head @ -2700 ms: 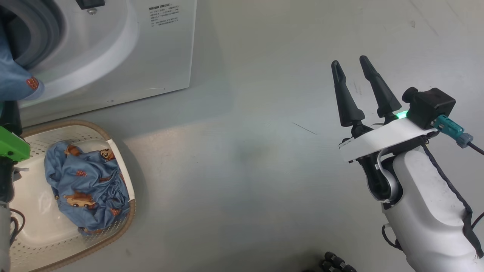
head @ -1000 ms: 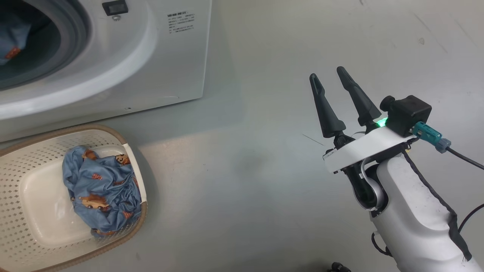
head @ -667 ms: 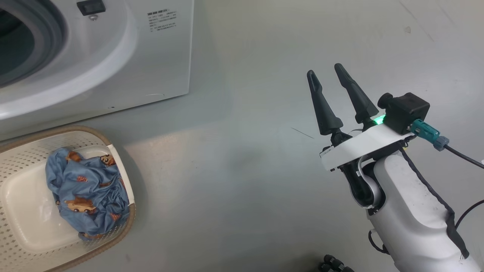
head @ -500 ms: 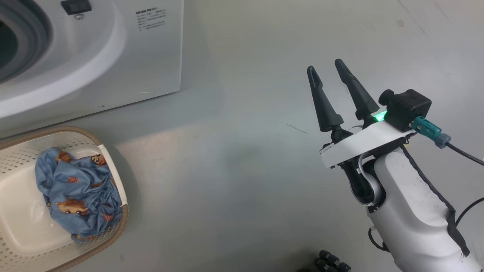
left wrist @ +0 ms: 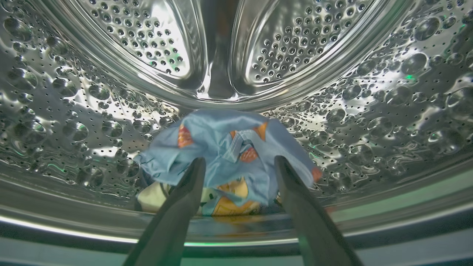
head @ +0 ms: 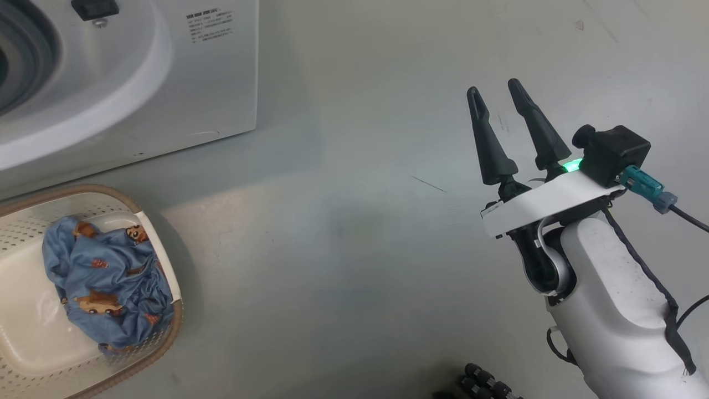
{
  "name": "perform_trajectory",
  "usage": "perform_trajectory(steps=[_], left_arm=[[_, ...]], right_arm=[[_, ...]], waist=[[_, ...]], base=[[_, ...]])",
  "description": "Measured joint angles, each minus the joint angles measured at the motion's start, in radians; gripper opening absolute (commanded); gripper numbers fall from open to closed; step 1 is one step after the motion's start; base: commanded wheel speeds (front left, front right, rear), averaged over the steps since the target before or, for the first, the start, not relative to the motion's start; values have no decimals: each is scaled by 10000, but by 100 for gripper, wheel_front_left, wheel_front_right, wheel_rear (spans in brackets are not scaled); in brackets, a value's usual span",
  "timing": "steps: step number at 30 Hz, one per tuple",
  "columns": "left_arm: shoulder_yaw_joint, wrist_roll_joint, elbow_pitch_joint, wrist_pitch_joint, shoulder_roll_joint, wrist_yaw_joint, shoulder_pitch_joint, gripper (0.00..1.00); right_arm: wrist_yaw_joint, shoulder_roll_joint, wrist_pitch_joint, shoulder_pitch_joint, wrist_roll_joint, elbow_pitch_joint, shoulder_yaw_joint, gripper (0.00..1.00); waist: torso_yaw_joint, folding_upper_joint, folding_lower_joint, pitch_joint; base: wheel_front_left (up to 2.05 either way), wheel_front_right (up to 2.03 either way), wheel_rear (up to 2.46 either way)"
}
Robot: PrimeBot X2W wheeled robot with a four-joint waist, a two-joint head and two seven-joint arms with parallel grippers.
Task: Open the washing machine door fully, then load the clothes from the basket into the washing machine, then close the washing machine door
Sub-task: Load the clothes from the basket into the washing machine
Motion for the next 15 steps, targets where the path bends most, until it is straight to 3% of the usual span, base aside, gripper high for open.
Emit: perform_trajectory(steps=[15], left_arm=[[-199,31,318,-1490,-570,-138,407,100]], right_arm=[[0,-173,0,7,-75,104,-144,100]], waist=[[585,0,0,-507]], base=[[0,0,0]])
